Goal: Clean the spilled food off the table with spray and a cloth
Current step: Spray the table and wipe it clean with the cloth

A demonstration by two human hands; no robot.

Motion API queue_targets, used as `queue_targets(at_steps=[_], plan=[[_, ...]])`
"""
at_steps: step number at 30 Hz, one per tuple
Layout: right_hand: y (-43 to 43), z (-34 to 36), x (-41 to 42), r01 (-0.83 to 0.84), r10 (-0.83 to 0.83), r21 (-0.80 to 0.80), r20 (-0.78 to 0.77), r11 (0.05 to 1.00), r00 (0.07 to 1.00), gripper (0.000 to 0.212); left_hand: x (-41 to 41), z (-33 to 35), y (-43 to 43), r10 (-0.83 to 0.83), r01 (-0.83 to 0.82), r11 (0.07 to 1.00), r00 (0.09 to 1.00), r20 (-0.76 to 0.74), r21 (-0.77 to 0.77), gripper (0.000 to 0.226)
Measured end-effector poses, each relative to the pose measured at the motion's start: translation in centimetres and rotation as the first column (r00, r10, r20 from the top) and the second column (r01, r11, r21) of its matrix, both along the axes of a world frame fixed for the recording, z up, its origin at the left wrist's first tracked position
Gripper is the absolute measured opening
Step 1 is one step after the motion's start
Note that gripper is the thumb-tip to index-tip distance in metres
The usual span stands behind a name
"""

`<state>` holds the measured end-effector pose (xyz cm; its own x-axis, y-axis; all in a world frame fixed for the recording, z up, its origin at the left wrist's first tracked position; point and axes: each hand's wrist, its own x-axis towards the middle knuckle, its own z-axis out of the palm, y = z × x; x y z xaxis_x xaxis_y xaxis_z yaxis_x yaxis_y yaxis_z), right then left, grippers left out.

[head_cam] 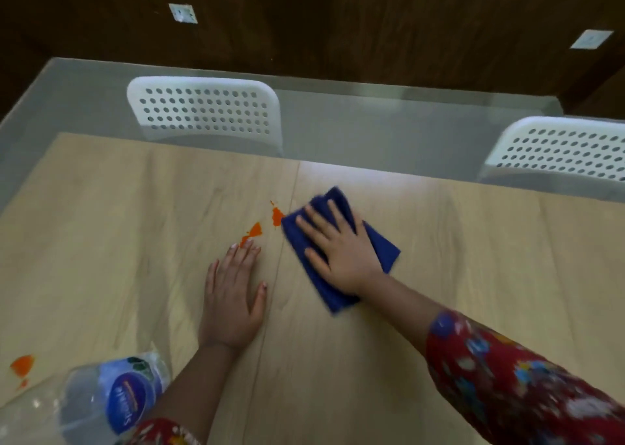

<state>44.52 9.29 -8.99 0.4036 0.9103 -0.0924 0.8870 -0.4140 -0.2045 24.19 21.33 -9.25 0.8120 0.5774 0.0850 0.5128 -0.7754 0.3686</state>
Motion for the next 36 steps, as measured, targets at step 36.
queue_targets(at_steps=[36], plan=[[-5.4,1.1,-1.9,-0.366,0.363,-0.047,-0.059,0.930,0.930,0.058,-0.3,-0.3,-0.1,0.122,-0.121,0.992,0.989,0.088,-0.023,0.057]])
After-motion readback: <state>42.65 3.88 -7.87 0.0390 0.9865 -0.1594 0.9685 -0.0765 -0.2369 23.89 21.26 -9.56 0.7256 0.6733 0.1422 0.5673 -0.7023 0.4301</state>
